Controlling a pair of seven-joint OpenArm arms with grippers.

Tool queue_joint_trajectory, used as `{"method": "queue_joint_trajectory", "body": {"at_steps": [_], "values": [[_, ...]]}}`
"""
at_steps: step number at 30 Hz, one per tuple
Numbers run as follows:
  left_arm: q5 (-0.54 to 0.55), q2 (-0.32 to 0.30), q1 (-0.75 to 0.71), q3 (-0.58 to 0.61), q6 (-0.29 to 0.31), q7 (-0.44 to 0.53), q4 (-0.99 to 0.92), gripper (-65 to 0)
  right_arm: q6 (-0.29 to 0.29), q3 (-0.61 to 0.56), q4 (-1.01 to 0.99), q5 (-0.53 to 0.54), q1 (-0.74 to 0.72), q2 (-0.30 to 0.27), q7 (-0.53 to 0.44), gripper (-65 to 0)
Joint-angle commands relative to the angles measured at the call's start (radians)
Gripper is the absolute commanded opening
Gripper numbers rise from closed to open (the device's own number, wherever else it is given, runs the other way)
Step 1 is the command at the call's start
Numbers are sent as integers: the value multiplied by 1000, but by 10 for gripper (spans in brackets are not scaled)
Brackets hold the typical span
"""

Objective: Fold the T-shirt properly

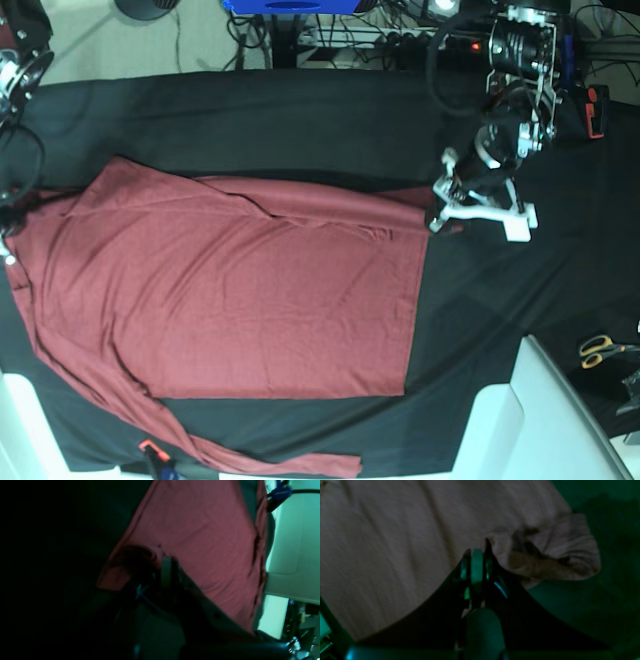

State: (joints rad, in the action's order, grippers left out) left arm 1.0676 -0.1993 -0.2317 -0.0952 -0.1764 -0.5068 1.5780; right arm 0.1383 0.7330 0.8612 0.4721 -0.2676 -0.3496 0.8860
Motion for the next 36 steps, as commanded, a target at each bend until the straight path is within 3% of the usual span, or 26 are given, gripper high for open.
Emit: {"method": "queue_joint_trajectory", "body": {"at_steps": [1,6,8,14,16,20,22,24,30,34,36], "values": [[6,-9,19,-2,11,-3,17,-650,1,3,13,10,-20,-30,-14,-650],[7,-4,67,5,11,-16,-38,-650,-104,0,13,10,-20,-29,-64,-647],[7,4,81,5,11,-16,-61,-650,-108,0,13,10,-20,-29,-78,-623],[4,5,84,-5,11,-13,-81,-650,-105,4,19,12,-20,-29,-84,-368],[6,5,94,-5,11,-14,-80,-612,-81,4,31,15,-20,-30,-93,-359],[6,1,94,-16,11,-11,-37,-280,10,29,135,17,17,-21,-140,-368],[6,1,87,-68,11,-11,8,-174,51,89,226,18,50,2,-144,-368],[7,1,53,-140,15,-11,77,-110,90,168,338,18,93,45,-136,-368],[7,1,-90,-193,15,-16,215,-112,117,389,438,18,181,151,3,-368],[1,2,-188,-193,25,-16,200,-112,194,463,332,18,182,186,-8,-368],[0,1,-228,-196,87,-13,195,-112,241,465,243,18,169,174,-43,-384]]}}
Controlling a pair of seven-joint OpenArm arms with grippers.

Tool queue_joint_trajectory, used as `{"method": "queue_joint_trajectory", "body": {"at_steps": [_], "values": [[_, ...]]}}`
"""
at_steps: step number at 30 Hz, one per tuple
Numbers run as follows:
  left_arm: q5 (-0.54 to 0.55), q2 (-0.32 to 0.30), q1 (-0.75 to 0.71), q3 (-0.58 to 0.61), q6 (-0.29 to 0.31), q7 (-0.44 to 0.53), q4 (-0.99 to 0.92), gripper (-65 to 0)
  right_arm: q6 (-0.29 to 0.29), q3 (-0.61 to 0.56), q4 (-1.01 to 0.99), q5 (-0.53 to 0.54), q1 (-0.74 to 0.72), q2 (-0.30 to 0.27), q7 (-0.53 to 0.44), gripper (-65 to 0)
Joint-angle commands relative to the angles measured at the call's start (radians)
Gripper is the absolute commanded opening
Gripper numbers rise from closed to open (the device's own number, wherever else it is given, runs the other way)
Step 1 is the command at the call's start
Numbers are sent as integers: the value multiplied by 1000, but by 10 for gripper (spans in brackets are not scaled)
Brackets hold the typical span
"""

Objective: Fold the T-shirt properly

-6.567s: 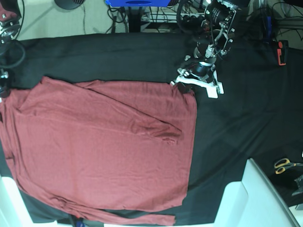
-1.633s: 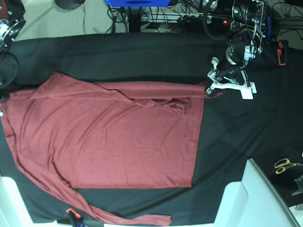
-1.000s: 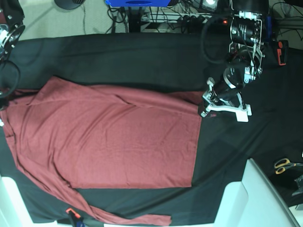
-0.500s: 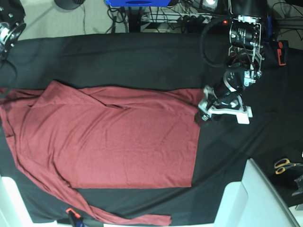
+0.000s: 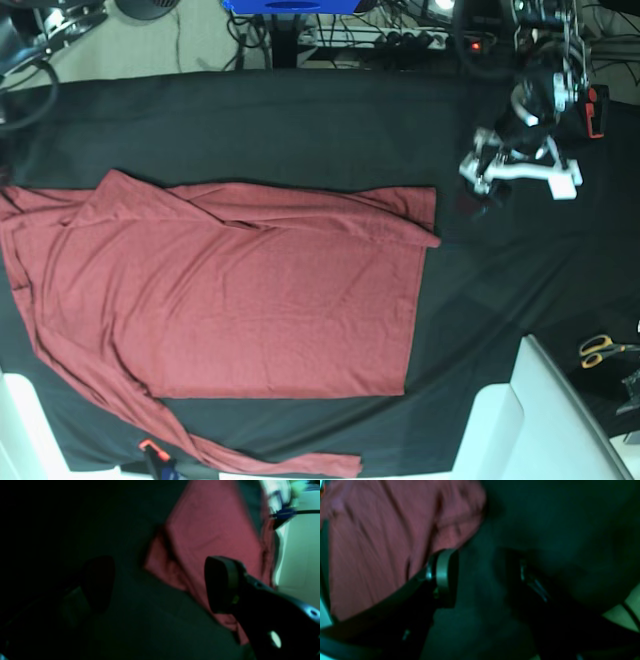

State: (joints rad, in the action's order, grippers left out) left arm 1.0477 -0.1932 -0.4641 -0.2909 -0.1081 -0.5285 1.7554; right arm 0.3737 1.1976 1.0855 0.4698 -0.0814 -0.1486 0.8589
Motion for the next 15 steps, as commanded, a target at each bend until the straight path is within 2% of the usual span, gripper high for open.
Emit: {"method": "queue_joint_trajectory", "body": {"at_steps": [1,3,5,9,13,15], "values": [[19,-5,-8,-4,52,8,16,-112,20,0,-17,20,-24,-42,-28,-399],[-8,-9,-32,-6,98,6,15,-112,40,-2,-89,20,-37,-61,-42,-422],[-82,-13,-48,2,140,8,18,-122,48,-2,-152,20,-56,-76,-57,-425],[-208,19,-78,-4,233,11,16,-171,48,-3,-244,20,-87,-105,-112,-420],[-221,28,-94,-8,276,11,15,-202,51,-3,-252,20,-90,-122,-102,-329],[-221,28,-94,-8,295,11,15,-201,52,-3,-252,20,-91,-125,-102,-308]]}}
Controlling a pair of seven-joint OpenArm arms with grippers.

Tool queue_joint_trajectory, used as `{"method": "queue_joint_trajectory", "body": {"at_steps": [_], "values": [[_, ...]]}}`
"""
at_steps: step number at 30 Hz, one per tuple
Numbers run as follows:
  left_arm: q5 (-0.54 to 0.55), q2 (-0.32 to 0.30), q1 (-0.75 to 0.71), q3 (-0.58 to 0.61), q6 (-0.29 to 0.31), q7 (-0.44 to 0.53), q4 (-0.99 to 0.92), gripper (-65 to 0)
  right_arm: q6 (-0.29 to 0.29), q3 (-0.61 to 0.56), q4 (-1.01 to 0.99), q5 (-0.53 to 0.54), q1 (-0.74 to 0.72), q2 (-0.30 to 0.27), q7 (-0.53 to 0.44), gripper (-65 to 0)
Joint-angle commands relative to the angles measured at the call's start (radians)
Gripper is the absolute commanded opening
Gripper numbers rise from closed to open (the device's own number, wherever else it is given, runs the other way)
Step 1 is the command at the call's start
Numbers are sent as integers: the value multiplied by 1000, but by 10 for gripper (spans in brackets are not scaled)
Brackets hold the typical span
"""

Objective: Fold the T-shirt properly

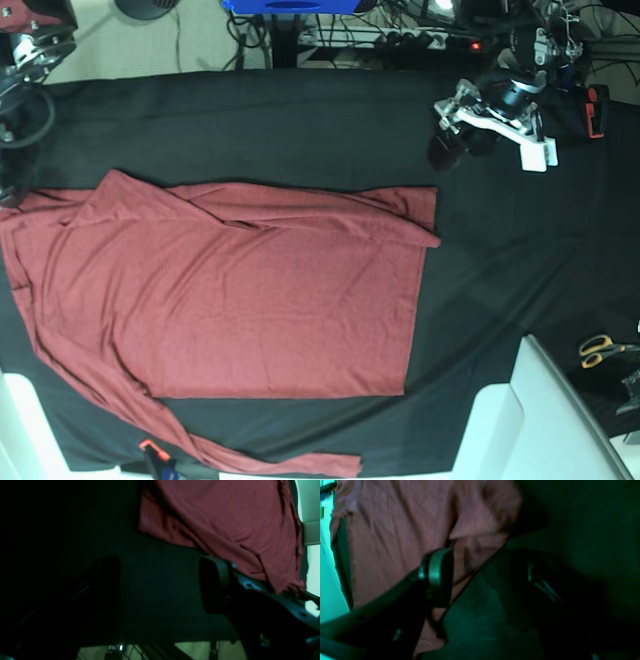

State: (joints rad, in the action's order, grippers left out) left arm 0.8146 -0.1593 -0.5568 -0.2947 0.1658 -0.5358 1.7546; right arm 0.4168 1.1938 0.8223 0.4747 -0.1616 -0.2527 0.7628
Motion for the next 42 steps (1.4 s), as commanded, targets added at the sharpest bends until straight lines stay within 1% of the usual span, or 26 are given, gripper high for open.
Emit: {"method": "queue_joint_trajectory", "body": {"at_steps": [1,4,6,13,16,17,18,19,20,22,23,24,25,27,30,33,36,40,42], "values": [[12,-6,-1,-4,21,18,15,-199,9,1,12,15,-11,-21,-9,-309],[12,-6,4,-4,21,18,15,-193,9,1,7,15,-25,-26,-33,-308],[12,-6,5,-4,21,18,15,-191,9,1,-36,14,-34,-33,-53,-308],[10,-6,1,-4,21,18,15,-191,9,1,-235,14,-91,-115,-157,-309],[10,-6,1,-4,19,19,1,-191,9,1,-251,14,-99,-125,-173,-314],[10,-6,4,-4,19,19,-9,-191,9,1,-251,14,-99,-125,-173,-329],[10,-6,7,-5,19,19,-22,-191,9,1,-251,14,-99,-125,-173,-359],[10,-6,7,-5,19,19,-35,-191,9,1,-252,12,-99,-124,-171,-404],[10,-6,8,-5,19,19,-49,-191,9,1,-252,12,-99,-121,-170,-467],[12,-4,25,-5,16,21,-75,-189,9,1,-252,11,-97,-119,-168,-612],[12,-4,34,-5,16,21,-89,-189,9,1,-252,11,-95,-118,-168,-650],[13,-4,42,-5,16,21,-107,-189,9,1,-252,11,-95,-118,-167,-650],[15,-4,57,-5,16,21,-124,-189,9,1,-252,11,-94,-118,-167,-635],[16,-4,85,-5,16,21,-153,-189,9,1,-252,11,-92,-118,-167,-650],[16,-3,129,4,16,19,-192,-189,9,1,-252,11,-91,-118,-167,-650],[16,28,165,-1,16,16,-221,-189,9,1,-252,11,-91,-121,-141,-650],[13,39,186,5,16,15,-246,-189,9,1,-246,11,-91,-125,-104,-650],[12,62,198,5,18,15,-258,-189,9,1,-246,11,-92,-125,-99,-650],[12,63,197,5,18,15,-255,-189,9,-1,-245,9,-92,-125,-96,-633]]}}
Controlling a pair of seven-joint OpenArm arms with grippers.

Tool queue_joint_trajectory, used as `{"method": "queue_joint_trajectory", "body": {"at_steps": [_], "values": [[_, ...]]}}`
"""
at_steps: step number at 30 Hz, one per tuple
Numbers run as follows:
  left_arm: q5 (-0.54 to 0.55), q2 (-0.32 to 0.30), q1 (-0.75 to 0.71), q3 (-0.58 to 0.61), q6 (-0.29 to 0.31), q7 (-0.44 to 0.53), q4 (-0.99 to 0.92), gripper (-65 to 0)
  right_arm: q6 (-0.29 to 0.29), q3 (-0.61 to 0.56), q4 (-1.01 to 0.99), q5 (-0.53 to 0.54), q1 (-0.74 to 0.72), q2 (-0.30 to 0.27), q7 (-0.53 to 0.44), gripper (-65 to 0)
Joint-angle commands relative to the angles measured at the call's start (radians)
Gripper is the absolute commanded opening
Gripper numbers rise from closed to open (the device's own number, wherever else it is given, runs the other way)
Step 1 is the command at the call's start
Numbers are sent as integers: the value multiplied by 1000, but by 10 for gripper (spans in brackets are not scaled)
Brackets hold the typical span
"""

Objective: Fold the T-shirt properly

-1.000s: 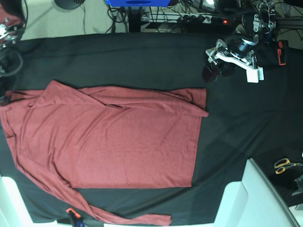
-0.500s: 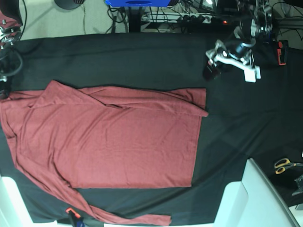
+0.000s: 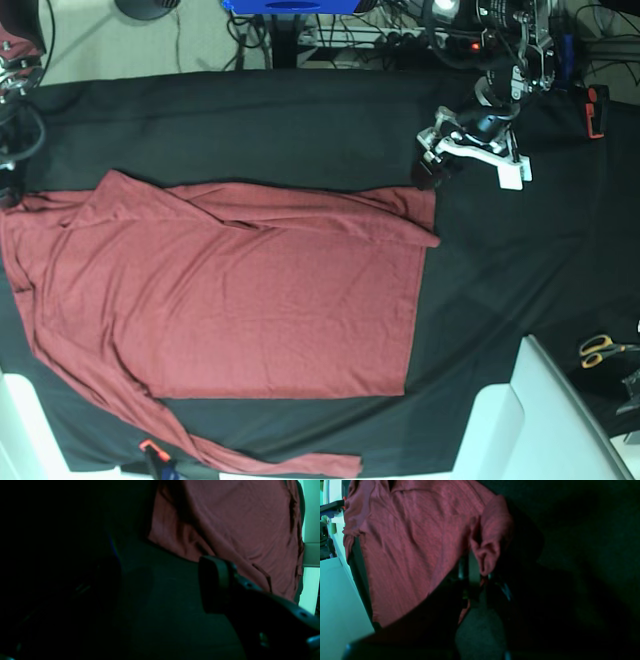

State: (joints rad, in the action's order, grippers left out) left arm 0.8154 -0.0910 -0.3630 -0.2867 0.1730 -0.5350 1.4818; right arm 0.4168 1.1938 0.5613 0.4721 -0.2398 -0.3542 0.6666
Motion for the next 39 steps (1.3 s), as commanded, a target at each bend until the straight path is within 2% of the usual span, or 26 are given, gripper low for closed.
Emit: {"method": "queue_joint_trajectory", "body": {"at_steps": [1,4,7,11,19,22,25,27,32,39], "values": [[11,-5,3,-3,10,14,18,-189,9,-1,16,12,-13,-24,6,-603],[11,-10,0,-6,10,14,16,-189,9,-1,99,12,9,-16,41,-450],[11,-11,0,-10,10,14,16,-189,9,1,197,12,23,7,74,-377],[11,-11,0,-10,10,14,18,-189,9,2,277,15,47,27,120,-371],[11,-20,0,-12,10,14,18,-189,9,2,196,17,47,22,115,-359],[11,-26,-9,-12,10,16,18,-189,15,2,196,17,47,25,120,-261],[9,-36,-14,-12,10,16,20,-189,92,10,187,18,49,28,117,-180],[9,-40,-14,-12,10,16,20,-189,112,11,148,18,47,27,104,-156],[11,-40,-14,-12,10,16,20,-189,115,10,72,18,30,25,23,-155],[11,-40,-14,-12,10,14,20,-191,113,10,44,18,24,22,-37,-159]]}}
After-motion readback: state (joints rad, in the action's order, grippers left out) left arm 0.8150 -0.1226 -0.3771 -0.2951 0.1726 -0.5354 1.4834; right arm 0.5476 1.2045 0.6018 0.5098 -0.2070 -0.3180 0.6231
